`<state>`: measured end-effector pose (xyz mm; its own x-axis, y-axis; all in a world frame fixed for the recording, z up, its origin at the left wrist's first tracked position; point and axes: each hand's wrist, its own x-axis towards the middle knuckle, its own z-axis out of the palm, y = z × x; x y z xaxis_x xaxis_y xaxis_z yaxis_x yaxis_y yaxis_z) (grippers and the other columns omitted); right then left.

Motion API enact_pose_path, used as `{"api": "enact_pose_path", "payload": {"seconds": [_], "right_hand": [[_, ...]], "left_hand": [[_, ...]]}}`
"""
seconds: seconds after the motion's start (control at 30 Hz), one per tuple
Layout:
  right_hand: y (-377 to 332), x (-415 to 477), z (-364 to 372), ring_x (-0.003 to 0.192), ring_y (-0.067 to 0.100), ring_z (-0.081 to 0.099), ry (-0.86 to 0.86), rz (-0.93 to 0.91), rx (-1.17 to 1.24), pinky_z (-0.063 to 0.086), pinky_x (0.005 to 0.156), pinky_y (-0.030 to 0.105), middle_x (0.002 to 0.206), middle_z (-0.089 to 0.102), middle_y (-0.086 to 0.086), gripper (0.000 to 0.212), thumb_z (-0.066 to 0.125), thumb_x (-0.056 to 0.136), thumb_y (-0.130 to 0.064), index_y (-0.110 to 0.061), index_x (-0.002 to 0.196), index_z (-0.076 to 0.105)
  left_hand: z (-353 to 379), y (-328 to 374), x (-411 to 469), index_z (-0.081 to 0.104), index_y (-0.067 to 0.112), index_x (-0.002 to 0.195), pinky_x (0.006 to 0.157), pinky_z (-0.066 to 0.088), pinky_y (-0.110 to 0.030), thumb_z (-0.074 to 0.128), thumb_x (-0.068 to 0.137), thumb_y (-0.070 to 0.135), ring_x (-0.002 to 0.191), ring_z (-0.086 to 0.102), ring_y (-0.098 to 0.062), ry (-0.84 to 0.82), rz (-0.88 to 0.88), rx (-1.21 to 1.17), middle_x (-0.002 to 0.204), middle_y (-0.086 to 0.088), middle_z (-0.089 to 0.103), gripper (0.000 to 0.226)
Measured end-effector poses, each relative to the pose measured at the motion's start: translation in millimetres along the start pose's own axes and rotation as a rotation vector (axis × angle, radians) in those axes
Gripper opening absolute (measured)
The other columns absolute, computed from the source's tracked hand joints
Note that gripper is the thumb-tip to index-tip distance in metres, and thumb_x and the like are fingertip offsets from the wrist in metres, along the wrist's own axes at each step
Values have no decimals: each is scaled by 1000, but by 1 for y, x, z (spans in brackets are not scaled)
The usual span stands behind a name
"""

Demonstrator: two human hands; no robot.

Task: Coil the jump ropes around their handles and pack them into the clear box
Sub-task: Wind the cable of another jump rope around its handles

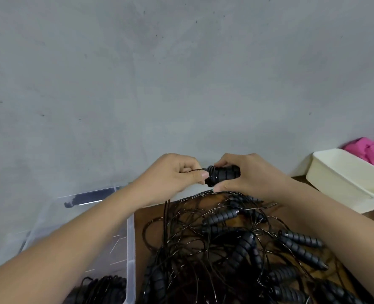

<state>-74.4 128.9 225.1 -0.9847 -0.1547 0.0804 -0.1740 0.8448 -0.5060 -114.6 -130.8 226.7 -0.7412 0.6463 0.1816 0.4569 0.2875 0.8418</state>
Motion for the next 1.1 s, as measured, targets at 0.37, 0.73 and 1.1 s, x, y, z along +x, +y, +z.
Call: {"api": "enact_pose_path", "payload": {"seconds": [0.37, 0.73, 1.1], "right_hand": [[-31, 16, 6, 90, 7, 72, -154, -33, -4, 61, 85, 36, 105, 76, -14, 53, 89, 75, -66, -44, 119, 69], [-20, 12, -1, 97, 3, 73, -100, -24, 99, 60, 94, 35, 111, 77, -18, 52, 91, 75, -63, -44, 119, 71], [-26, -8, -16, 122, -9, 64, -202, -47, 290, 42, 112, 22, 127, 73, -26, 50, 93, 76, -48, -36, 122, 76]], "left_hand": [[-33, -14, 21, 69, 9, 79, 50, 26, -22, 82, 88, 42, 49, 26, -15, 61, -21, -107, 58, -4, 34, 37], [-34, -16, 31, 67, 10, 77, 52, 13, -31, 80, 93, 30, 51, 18, -18, 63, -74, -218, 57, -1, 28, 29], [-21, -11, 37, 66, 15, 74, 49, 16, -27, 82, 86, 37, 51, 19, -16, -28, -59, -255, 62, -3, 29, 30]]}}
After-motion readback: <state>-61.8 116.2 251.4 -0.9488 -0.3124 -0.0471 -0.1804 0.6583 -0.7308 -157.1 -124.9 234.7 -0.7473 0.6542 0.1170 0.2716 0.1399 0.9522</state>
